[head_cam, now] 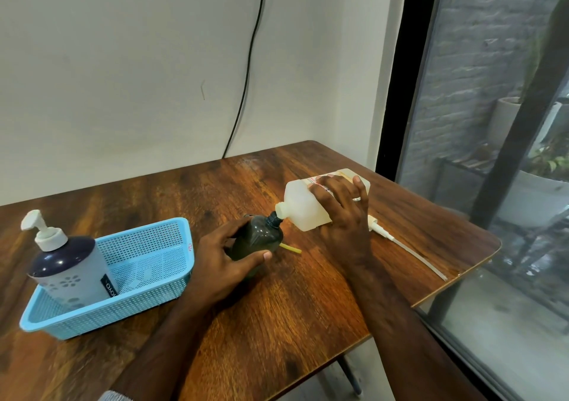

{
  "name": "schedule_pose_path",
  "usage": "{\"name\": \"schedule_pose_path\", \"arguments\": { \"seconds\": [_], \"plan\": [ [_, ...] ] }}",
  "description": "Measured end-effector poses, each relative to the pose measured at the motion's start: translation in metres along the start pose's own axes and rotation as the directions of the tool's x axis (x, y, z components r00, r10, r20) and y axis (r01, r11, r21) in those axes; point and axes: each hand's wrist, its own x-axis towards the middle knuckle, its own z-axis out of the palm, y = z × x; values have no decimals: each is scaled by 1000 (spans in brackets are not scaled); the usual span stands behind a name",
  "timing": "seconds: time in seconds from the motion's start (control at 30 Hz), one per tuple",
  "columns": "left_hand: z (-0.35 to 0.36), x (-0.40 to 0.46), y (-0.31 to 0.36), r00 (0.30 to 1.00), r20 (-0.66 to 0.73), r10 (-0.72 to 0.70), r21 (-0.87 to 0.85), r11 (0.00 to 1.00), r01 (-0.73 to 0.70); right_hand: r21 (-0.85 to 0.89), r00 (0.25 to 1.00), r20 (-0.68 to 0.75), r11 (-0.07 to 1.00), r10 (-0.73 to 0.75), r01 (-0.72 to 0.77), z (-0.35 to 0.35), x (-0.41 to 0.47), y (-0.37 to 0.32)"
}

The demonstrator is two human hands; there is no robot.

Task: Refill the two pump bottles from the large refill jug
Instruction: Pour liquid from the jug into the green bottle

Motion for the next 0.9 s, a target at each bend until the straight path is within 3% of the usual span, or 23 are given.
{"name": "schedule_pose_path", "arguments": {
  "seconds": [0.9],
  "plan": [
    [2,2,-3,1000,-15,16,34,999,-15,0,1000,-5,1000,-6,6,-1,0,0]
  ]
}}
